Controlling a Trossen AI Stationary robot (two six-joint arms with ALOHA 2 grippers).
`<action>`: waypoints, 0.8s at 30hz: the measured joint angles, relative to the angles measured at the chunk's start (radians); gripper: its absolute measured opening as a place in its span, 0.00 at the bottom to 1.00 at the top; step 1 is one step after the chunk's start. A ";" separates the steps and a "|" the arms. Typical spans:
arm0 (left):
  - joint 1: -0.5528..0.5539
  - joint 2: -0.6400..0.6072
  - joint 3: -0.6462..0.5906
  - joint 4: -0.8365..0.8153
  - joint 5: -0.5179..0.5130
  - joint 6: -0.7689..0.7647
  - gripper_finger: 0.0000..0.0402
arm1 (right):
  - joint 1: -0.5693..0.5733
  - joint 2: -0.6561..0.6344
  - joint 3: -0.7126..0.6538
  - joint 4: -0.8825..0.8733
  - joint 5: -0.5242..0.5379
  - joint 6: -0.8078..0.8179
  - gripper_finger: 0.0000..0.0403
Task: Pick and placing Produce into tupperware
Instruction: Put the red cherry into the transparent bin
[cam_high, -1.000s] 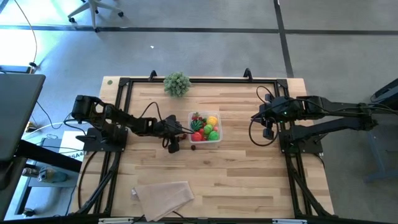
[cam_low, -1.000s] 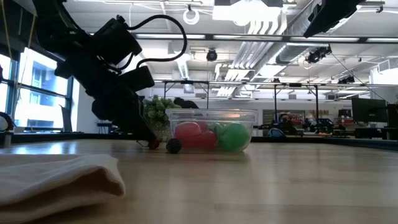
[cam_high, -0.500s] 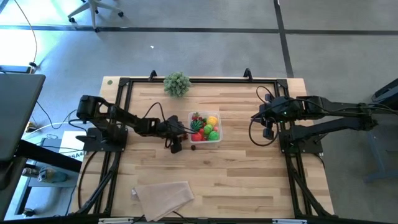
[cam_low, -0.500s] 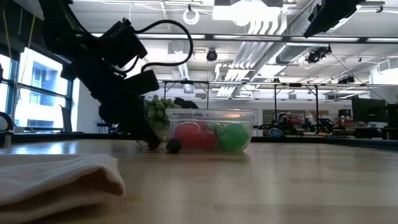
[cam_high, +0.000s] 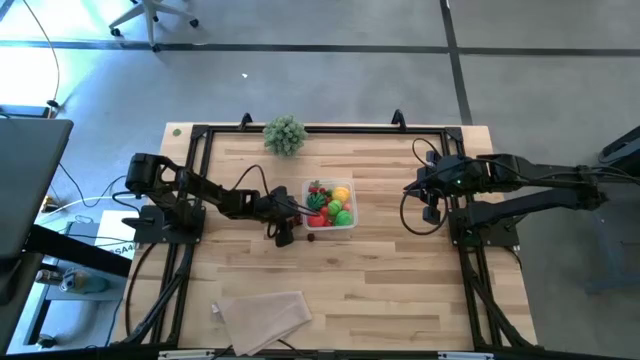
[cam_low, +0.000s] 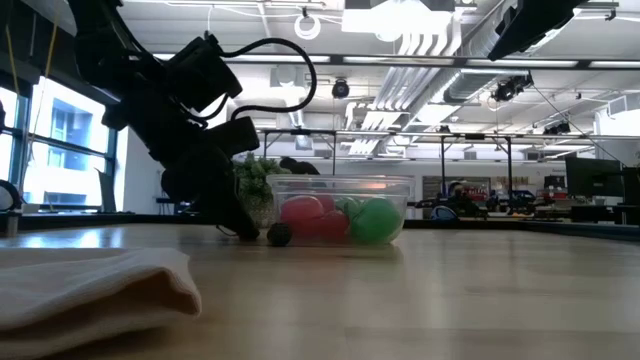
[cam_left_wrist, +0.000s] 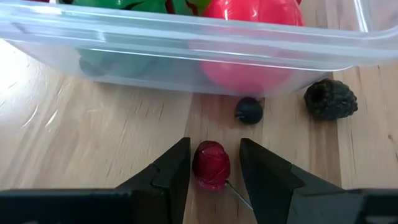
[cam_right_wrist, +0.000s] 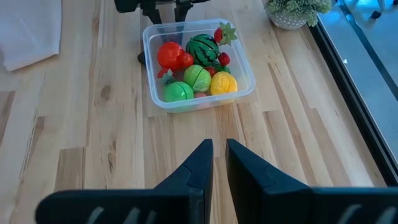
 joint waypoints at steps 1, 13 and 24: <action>0.000 0.000 0.000 -0.001 -0.002 0.000 0.33 | 0.000 0.000 0.000 0.000 0.000 0.000 0.09; 0.000 0.000 0.000 -0.019 -0.018 -0.015 0.33 | 0.000 0.000 0.000 0.000 0.000 0.000 0.09; 0.000 0.000 -0.001 -0.023 -0.027 -0.035 0.28 | 0.000 0.000 0.000 0.000 0.000 0.000 0.09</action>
